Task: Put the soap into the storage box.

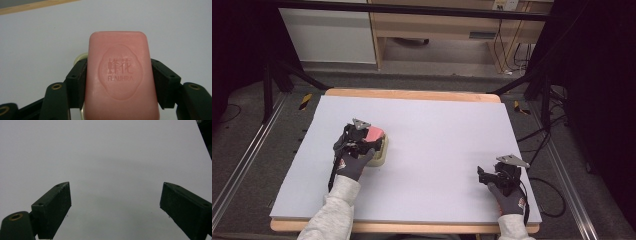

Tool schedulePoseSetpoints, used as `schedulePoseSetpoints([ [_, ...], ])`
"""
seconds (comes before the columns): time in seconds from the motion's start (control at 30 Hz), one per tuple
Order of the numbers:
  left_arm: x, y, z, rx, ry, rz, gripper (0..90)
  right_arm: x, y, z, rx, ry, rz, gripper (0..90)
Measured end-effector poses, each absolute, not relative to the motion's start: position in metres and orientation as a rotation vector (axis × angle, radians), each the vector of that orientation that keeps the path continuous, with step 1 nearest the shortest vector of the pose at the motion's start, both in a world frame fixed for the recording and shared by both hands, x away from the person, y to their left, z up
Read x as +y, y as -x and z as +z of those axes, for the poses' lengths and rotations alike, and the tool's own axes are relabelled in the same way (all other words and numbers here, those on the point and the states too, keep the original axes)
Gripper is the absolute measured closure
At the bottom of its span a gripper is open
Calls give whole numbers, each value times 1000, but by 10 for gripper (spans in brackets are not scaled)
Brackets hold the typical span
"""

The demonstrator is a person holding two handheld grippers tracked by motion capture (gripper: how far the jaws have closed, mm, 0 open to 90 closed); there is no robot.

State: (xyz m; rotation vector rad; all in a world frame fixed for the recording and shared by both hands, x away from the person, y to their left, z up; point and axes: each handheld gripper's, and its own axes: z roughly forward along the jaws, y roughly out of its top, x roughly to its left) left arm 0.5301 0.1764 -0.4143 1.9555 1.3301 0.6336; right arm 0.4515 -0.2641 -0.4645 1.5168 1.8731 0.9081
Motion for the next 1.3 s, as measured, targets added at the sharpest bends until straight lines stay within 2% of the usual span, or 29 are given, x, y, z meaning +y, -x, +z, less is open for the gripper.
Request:
schedulePoseSetpoints([
  [1.3,175,-539,-449,1377,-1979,620,370,-263,-452,-465,1879,-1514,901,102],
])
